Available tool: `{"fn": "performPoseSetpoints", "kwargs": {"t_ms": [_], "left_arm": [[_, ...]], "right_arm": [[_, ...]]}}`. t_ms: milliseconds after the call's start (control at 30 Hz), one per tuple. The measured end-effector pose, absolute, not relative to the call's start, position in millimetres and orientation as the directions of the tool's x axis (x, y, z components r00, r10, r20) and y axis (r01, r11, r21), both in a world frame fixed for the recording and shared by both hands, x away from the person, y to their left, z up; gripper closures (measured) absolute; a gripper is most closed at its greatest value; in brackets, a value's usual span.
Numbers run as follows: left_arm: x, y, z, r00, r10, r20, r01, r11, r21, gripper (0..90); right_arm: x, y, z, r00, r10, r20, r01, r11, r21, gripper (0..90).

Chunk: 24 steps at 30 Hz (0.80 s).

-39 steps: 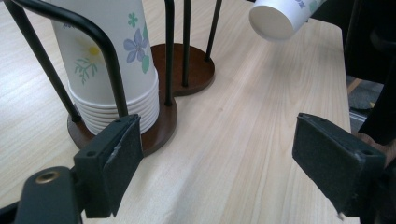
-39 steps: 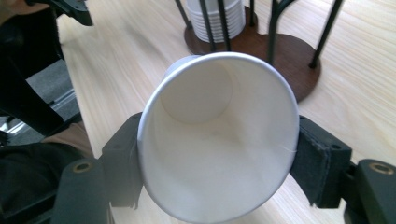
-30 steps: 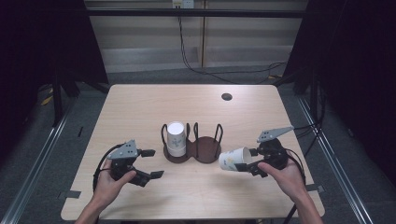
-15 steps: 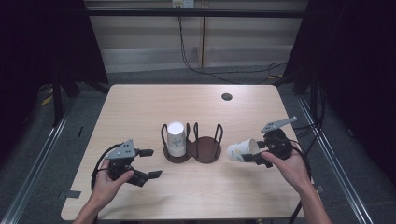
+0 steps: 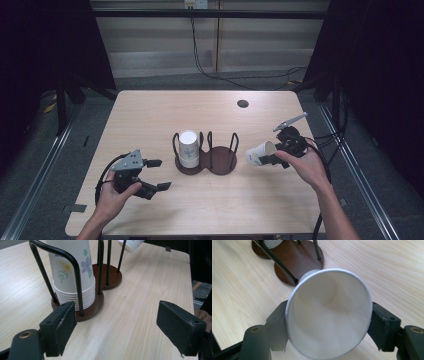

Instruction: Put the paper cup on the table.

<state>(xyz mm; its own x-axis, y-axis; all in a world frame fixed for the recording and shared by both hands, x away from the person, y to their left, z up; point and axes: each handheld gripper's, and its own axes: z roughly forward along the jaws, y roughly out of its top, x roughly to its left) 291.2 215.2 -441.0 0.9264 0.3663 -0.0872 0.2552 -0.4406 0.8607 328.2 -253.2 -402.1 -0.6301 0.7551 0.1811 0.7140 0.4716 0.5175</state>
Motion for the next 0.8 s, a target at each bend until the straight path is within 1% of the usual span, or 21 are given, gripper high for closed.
{"fn": "performPoseSetpoints", "kwargs": {"t_ms": [233, 467, 667, 800], "left_arm": [[291.7, 216.3, -441.5, 0.926, 0.368, -0.085, 0.256, -0.444, 0.859, 16.1], [291.1, 214.8, -442.0, 0.932, 0.353, -0.085, 0.250, -0.452, 0.857, 16.1], [291.8, 219.1, -441.5, 0.927, 0.364, -0.090, 0.257, -0.443, 0.859, 16.1], [292.9, 219.6, -444.7, 0.925, 0.367, -0.101, 0.269, -0.445, 0.854, 16.0]], "right_arm": [[339.2, -252.3, -397.3, -0.614, 0.774, 0.157, 0.731, 0.481, 0.484, 28.3], [348.9, -246.4, -392.3, -0.603, 0.790, 0.109, 0.743, 0.508, 0.435, 28.3], [358.2, -239.9, -394.1, -0.592, 0.801, 0.085, 0.762, 0.522, 0.384, 27.9], [364.5, -235.6, -397.8, -0.586, 0.807, 0.081, 0.778, 0.532, 0.334, 27.6]]}}
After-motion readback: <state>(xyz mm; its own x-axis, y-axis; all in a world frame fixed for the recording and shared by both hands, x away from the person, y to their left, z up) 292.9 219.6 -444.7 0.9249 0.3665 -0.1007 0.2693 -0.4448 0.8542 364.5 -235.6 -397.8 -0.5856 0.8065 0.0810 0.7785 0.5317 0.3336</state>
